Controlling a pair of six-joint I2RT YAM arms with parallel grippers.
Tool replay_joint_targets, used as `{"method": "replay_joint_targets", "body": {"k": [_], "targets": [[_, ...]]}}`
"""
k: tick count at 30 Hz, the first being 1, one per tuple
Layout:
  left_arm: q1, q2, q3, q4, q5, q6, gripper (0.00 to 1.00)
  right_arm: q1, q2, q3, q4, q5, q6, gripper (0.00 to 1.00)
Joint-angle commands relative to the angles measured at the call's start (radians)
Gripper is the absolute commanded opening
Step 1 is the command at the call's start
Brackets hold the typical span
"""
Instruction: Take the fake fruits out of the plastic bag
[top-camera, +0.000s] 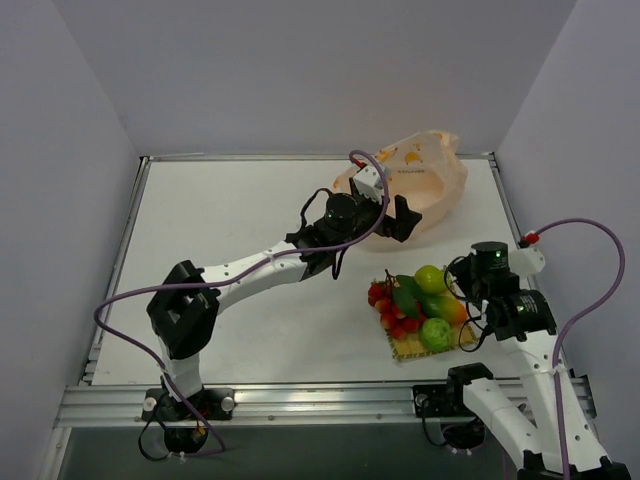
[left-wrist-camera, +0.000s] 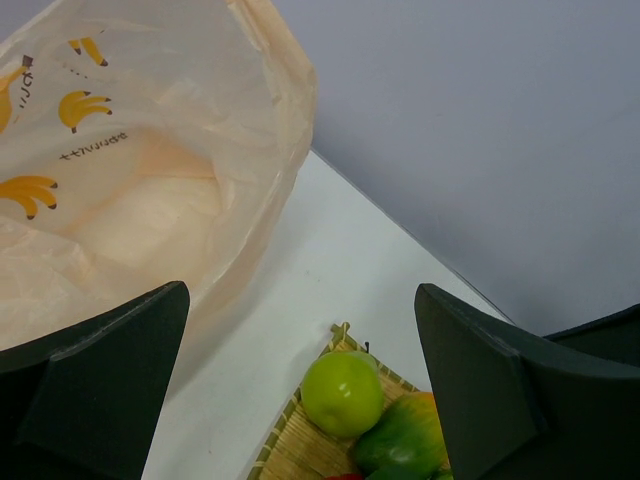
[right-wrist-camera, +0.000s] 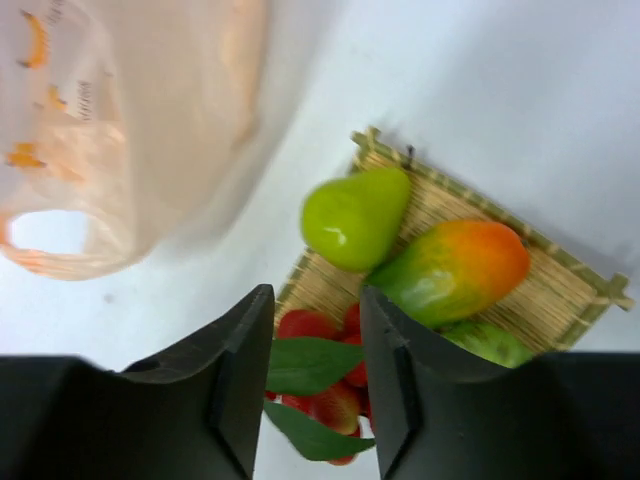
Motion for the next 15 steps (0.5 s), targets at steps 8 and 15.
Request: {"method": "replay_joint_targets", "body": {"k": [8,15], "targets": [[0.001,-0.267,0.044,-0.231,-0.253,0.039,0.94,0.008,-0.001,0.373,0.152,-0.002,-0.433,0.05],[0.001,-0.361,0.113,-0.435,-0.39,-0.015,0.94,0.01,-0.118,0.492,0.312,-0.064,-0.582,0.55]]}}
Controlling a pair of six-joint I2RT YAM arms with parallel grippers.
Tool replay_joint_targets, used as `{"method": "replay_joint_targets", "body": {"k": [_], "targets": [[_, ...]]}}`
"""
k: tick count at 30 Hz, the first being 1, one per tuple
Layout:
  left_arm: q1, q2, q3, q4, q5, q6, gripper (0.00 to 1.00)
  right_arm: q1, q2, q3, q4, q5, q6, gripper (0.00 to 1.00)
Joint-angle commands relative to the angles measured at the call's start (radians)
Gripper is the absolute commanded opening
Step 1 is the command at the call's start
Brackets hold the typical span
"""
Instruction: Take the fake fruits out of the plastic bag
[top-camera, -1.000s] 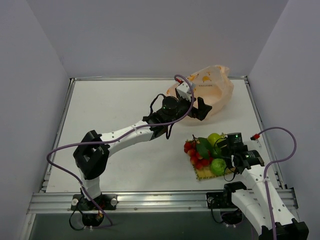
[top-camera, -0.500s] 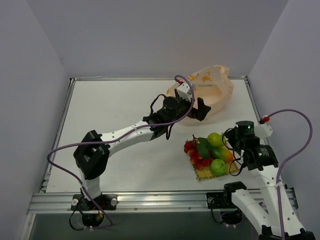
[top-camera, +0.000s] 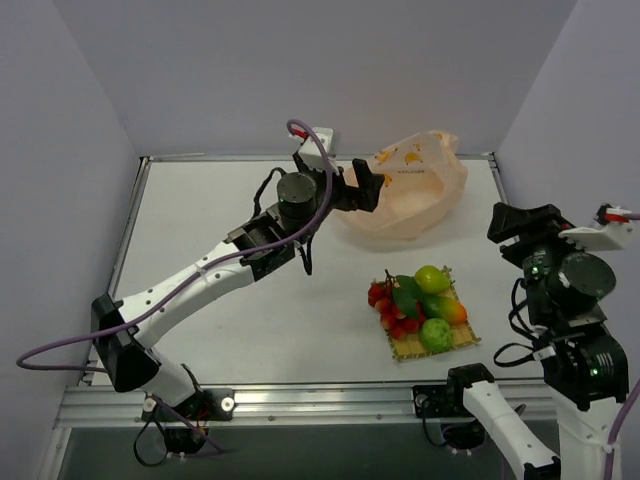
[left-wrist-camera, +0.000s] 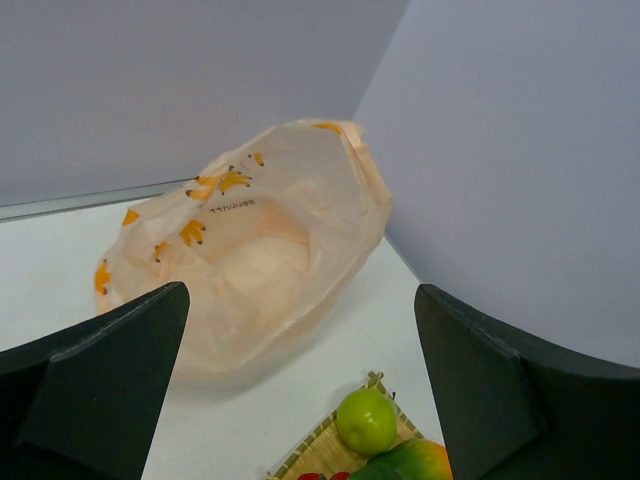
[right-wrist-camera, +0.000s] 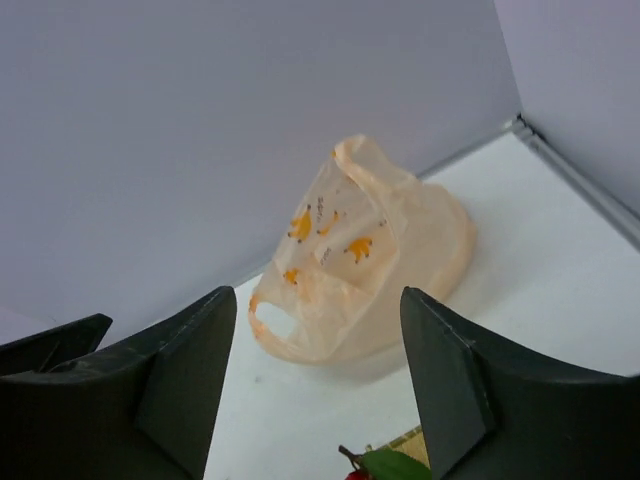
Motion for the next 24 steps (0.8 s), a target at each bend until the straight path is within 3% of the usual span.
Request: {"method": "replay_joint_targets", "body": {"k": [1,2,4,10,16,24], "targets": [[0.0,-0.067,0.056,-0.128,-0.1,-0.027,0.94,0.003,-0.069,0.034,0.115,-0.031,-0.125,0.65],[0.0,-0.087,0.065,-0.15,-0.108,-0.033,0.94,0.005,-0.081,0.026,0.127,-0.022,-0.13,0.86],[0.0,-0.107,0.076,-0.219,-0.125,-0.039,0.94,0.003,-0.116,0.011,0.129,0.014,-0.131,1.0],[-0.001,-0.182,0.09,-0.397,-0.142,-0.019,0.94,0.005,-0.217,-0.096,0.153,0.075,-0.13,1.0],[0.003,-0.357,-0.108,-0.555,-0.23,0.045,0.94,0.008,-0.259,-0.184,0.163,0.031,-0.156,1.0],[0.008,-0.537,-0.2,-0.682,-0.307,0.099,0.94,0.009,-0.187,-0.204,0.216,-0.024,-0.13,1.0]]}}
